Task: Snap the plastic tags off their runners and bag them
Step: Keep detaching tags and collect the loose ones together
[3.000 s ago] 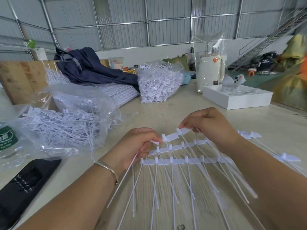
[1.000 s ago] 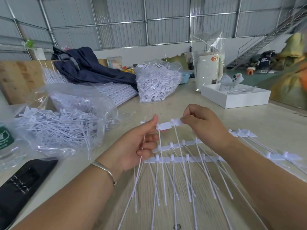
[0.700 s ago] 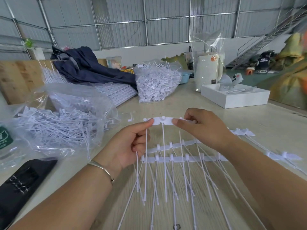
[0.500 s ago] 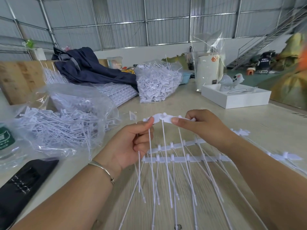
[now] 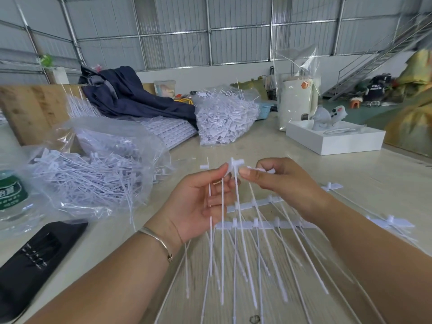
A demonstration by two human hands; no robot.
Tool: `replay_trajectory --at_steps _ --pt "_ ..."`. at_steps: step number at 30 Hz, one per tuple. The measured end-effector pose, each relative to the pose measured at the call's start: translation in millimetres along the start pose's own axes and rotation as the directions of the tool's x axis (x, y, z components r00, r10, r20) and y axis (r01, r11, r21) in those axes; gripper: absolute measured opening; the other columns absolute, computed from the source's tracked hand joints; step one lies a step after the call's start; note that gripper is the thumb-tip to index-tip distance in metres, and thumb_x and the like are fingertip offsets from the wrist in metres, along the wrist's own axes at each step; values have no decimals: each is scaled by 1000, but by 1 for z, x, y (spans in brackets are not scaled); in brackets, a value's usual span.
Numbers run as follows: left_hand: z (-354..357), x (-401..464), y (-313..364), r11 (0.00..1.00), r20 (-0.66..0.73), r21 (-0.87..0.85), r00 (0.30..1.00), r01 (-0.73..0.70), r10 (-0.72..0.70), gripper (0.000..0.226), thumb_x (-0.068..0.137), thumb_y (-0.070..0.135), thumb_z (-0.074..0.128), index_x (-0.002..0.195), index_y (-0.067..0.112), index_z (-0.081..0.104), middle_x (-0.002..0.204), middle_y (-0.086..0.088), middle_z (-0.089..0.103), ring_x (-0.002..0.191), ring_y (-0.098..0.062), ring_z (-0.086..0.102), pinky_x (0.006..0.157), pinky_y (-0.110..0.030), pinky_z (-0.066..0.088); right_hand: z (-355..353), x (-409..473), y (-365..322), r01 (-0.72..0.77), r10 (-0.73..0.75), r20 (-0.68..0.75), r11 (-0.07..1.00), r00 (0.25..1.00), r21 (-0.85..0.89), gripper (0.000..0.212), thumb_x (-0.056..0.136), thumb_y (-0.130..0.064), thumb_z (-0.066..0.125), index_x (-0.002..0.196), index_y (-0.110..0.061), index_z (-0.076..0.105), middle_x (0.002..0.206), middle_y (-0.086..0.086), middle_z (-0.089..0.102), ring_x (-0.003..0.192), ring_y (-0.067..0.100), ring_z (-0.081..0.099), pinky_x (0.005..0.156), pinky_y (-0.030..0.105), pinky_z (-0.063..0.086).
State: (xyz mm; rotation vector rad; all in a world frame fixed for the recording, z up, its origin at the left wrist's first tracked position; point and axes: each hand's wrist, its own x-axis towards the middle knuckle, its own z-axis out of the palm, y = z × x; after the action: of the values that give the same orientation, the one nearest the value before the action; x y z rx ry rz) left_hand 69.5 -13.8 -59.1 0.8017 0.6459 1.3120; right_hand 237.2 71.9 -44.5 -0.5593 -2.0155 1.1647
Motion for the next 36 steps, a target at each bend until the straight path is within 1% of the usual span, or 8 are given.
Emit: replay_trajectory --at_steps 5,7,10,13,17,25,30,36 --pt "-4 2 1 995 -172 99 985 4 13 22 81 29 61 65 17 51 51 7 37 33 -2 25 38 -18 5 -12 6 4 12 -8 -145 1000 989 28 50 71 -56 63 57 -13 43 52 -10 38 54 9 36 65 19 37" --pt "-5 4 0 986 -259 166 966 16 28 30 81 28 59 54 19 51 43 8 32 31 -3 23 37 -18 6 -14 8 8 48 -41 -159 998 986 41 48 76 -50 65 62 -7 48 57 -1 40 57 12 37 65 21 37" --pt "-8 5 -1 976 -364 218 928 -1 82 29 83 19 58 59 18 42 44 8 26 32 -4 19 34 -17 8 -14 10 12 84 -74 -153 995 985 58 31 90 -20 64 72 4 57 64 10 42 59 15 37 61 21 32" --pt "-11 5 0 966 -424 258 898 -6 119 34 89 15 54 60 20 38 43 7 24 34 -6 18 32 -17 12 -16 10 15 71 -68 -134 997 989 22 13 89 -5 63 81 -4 73 75 1 70 70 9 62 71 17 47" --pt "-11 5 2 931 -415 361 886 -47 206 27 87 9 57 65 18 43 42 6 25 34 -7 19 31 -18 16 -17 10 15 59 -57 -132 998 990 15 8 85 -7 70 87 -9 78 88 -1 77 91 11 70 87 20 53" --pt "-17 3 4 817 -326 577 918 4 226 29 82 4 60 61 16 45 42 3 23 37 -9 17 36 -16 16 -16 6 10 77 -79 -64 996 995 -34 13 74 -11 70 65 -17 78 78 32 65 70 29 52 67 35 40" --pt "-16 -3 5 661 -308 738 939 135 151 17 66 9 69 60 16 55 44 4 27 36 -9 20 39 -14 18 -29 6 9 79 -78 -101 997 992 6 16 64 -16 60 54 -11 72 60 13 64 65 25 54 64 23 45" --pt "-22 1 5 920 -369 390 921 31 125 38 70 7 71 60 23 38 53 7 20 36 -3 18 31 -15 14 -32 10 13 93 -68 -202 988 977 120 43 79 -3 54 40 -21 54 51 -4 39 62 18 38 70 31 33"
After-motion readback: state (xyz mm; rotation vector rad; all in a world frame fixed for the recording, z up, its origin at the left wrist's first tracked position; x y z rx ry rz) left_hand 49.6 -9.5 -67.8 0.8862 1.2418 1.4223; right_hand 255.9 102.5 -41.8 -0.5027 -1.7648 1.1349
